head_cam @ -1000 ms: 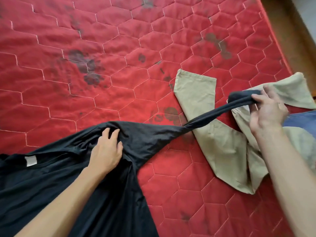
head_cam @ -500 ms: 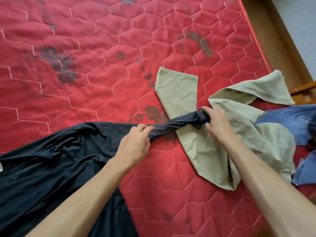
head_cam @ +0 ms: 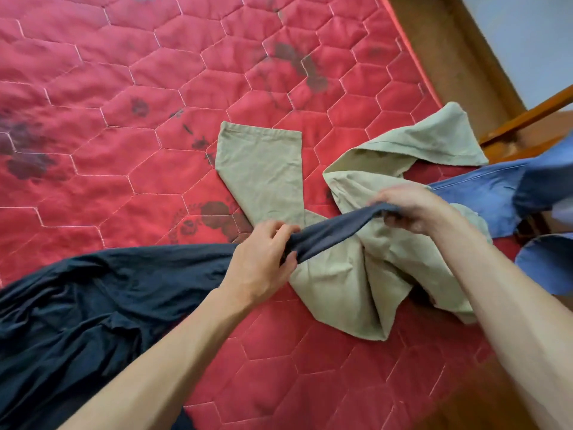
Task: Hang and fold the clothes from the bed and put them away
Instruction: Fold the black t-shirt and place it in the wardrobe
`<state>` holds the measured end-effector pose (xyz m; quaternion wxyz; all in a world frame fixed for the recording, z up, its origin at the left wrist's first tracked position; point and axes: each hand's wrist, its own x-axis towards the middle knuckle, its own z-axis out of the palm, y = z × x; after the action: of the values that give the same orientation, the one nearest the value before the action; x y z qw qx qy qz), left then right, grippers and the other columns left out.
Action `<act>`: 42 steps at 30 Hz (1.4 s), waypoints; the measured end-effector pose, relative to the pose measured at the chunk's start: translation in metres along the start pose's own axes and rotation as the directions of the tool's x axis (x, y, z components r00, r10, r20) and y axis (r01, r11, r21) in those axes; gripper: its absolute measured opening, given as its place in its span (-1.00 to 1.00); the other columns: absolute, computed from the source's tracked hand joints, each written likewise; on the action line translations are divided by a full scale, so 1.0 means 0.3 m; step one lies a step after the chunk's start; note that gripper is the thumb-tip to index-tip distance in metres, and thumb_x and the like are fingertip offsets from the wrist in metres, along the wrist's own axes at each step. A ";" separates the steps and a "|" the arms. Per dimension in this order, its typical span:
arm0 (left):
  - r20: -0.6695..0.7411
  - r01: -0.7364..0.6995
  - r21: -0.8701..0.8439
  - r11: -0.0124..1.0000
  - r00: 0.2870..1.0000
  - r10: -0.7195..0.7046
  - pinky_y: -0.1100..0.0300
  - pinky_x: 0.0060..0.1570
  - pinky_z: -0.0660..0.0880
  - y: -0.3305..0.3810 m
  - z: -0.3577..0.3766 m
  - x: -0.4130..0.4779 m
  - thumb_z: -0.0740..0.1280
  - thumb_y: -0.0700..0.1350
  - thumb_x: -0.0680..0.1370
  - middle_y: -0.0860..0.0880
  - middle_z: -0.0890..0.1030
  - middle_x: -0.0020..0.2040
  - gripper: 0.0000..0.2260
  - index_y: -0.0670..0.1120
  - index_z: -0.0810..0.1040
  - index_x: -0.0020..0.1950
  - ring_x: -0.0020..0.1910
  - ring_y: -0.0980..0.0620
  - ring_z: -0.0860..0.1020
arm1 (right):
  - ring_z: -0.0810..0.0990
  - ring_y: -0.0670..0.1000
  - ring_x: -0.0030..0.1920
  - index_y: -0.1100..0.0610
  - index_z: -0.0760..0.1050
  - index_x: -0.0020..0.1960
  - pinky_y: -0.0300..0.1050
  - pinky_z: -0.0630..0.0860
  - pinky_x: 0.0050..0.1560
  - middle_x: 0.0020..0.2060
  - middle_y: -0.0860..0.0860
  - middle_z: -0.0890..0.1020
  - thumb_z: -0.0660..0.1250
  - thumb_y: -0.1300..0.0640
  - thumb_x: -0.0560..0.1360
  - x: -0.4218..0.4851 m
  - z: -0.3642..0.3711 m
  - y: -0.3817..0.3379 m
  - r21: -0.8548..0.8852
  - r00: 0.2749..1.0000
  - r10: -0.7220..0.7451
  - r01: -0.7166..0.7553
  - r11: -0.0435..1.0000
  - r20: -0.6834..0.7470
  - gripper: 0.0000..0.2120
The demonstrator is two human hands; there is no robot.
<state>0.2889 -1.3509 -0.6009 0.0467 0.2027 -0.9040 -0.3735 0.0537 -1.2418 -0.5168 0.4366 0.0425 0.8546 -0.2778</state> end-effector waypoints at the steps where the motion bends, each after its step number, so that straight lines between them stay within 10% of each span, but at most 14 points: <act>1: 0.025 -0.033 -0.012 0.999 0.999 0.033 0.01 -0.08 0.56 0.022 0.020 0.014 0.41 0.00 0.48 0.03 0.53 0.13 -0.64 -0.01 0.51 0.26 0.13 -0.01 0.51 | 0.42 -0.17 -0.64 0.17 0.38 -0.33 -0.39 0.22 -0.69 -0.52 0.04 0.47 0.14 0.43 0.54 -0.002 -0.011 0.004 0.025 0.996 0.048 -0.050 0.998 0.079 -0.68; 5: 0.131 -0.117 -0.060 0.991 0.984 0.124 0.08 0.09 0.49 0.093 0.088 0.052 0.29 0.33 0.48 0.03 0.55 0.19 -0.41 -0.01 0.42 0.38 0.12 0.00 0.52 | 0.42 -0.14 -0.49 0.21 0.52 0.01 -0.45 0.29 -0.66 -0.30 0.06 0.43 -0.01 0.41 0.61 0.015 -0.054 0.029 0.178 0.989 0.080 -0.102 0.979 0.125 -0.67; 8: 0.163 -0.084 0.006 0.996 0.983 0.082 -0.03 0.05 0.48 0.132 0.129 0.079 0.38 0.15 0.50 -0.03 0.56 0.17 -0.46 -0.06 0.40 0.39 0.10 -0.11 0.53 | 0.49 -0.20 -0.56 0.25 0.42 0.38 -0.48 0.37 -0.56 -0.24 0.05 0.47 0.03 0.37 0.64 0.001 -0.061 0.049 0.313 0.992 0.044 -0.080 0.946 0.118 -0.63; 15: 0.177 0.176 -0.452 0.874 0.979 -0.105 0.07 0.04 0.47 0.222 0.093 0.119 0.15 -0.09 0.62 -0.06 0.68 0.02 -0.74 -0.05 0.61 0.15 0.05 -0.10 0.60 | 0.61 -0.05 -0.19 0.07 0.56 0.31 -0.30 0.56 -0.15 -0.09 -0.02 0.64 0.30 -0.01 0.56 -0.118 -0.108 0.094 0.215 0.911 -0.283 0.225 0.950 0.299 -0.64; 20: 0.338 0.335 -0.646 0.686 0.931 -0.136 0.06 -0.01 0.41 0.221 -0.026 0.150 0.15 -0.03 0.46 -0.07 0.58 -0.14 -0.65 -0.25 0.59 -0.04 -0.12 0.02 0.50 | 0.50 -0.15 -0.25 0.02 0.68 -0.01 -0.25 0.38 -0.14 -0.29 -0.05 0.60 0.56 -0.22 0.24 -0.165 -0.108 0.071 -0.233 0.863 -0.314 0.425 0.875 0.396 -0.56; 24: 0.482 0.554 -0.682 0.479 0.832 -0.275 -0.12 -0.04 0.40 0.163 -0.105 0.151 0.25 0.15 0.20 -0.15 0.54 -0.22 -0.52 -0.26 0.56 -0.18 -0.17 -0.08 0.46 | 0.63 -0.08 0.13 0.10 0.65 0.11 -0.07 0.51 0.22 0.06 0.04 0.70 0.46 -0.28 0.33 -0.224 -0.062 0.043 -0.085 0.839 -0.363 0.430 0.899 0.406 -0.46; 28: 0.482 0.550 -0.762 0.341 0.834 -0.269 -0.13 0.11 0.46 0.128 -0.170 0.102 0.31 0.06 0.25 -0.38 0.55 -0.12 -0.56 -0.31 0.53 -0.13 -0.10 -0.09 0.48 | 0.66 -0.04 0.14 -0.16 0.59 0.20 -0.23 0.58 0.09 0.13 -0.02 0.68 0.59 -0.13 0.27 -0.337 0.060 0.017 -0.010 0.754 -0.370 0.447 0.895 0.542 -0.48; 31: 0.355 0.471 -0.786 0.401 0.874 -0.331 0.08 -0.05 0.40 0.120 -0.274 0.004 0.27 -0.12 0.42 -0.07 0.55 -0.30 -0.87 -0.13 0.52 -0.30 -0.20 0.06 0.45 | 0.69 -0.08 -0.09 -0.12 0.64 0.00 -0.34 0.58 -0.12 -0.12 -0.09 0.72 0.57 0.08 0.32 -0.442 0.212 0.009 -0.194 0.765 -0.566 0.633 0.749 0.308 -0.72; 37: 0.070 0.426 -0.762 0.488 0.803 -0.592 0.27 0.07 0.48 -0.116 -0.403 -0.283 0.35 -0.11 0.46 0.04 0.65 -0.02 -0.77 0.01 0.62 0.10 -0.02 0.15 0.58 | 0.51 -0.18 -0.53 0.03 0.62 -0.14 -0.35 0.39 -0.52 -0.53 -0.13 0.59 0.54 0.05 0.40 -0.596 0.616 0.015 -0.097 0.840 -0.523 0.538 0.838 0.141 -0.88; 42: 0.308 0.362 -0.930 -0.064 0.671 -0.674 0.23 -0.14 0.50 -0.282 -0.531 -0.691 0.17 0.11 0.64 -0.01 0.65 -0.06 -0.68 -0.05 0.60 0.11 -0.11 0.06 0.57 | 0.52 -0.15 -0.41 0.13 0.66 -0.21 -0.22 0.43 -0.35 -0.44 -0.09 0.64 0.39 0.14 0.48 -0.828 1.102 -0.001 -0.037 0.822 -0.504 0.531 0.847 0.265 -0.88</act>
<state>0.5440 -1.4262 -0.5316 0.1270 0.5029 -0.2926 -0.8034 0.4453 -1.3692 -0.4788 0.4487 -0.2497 0.7871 -0.3419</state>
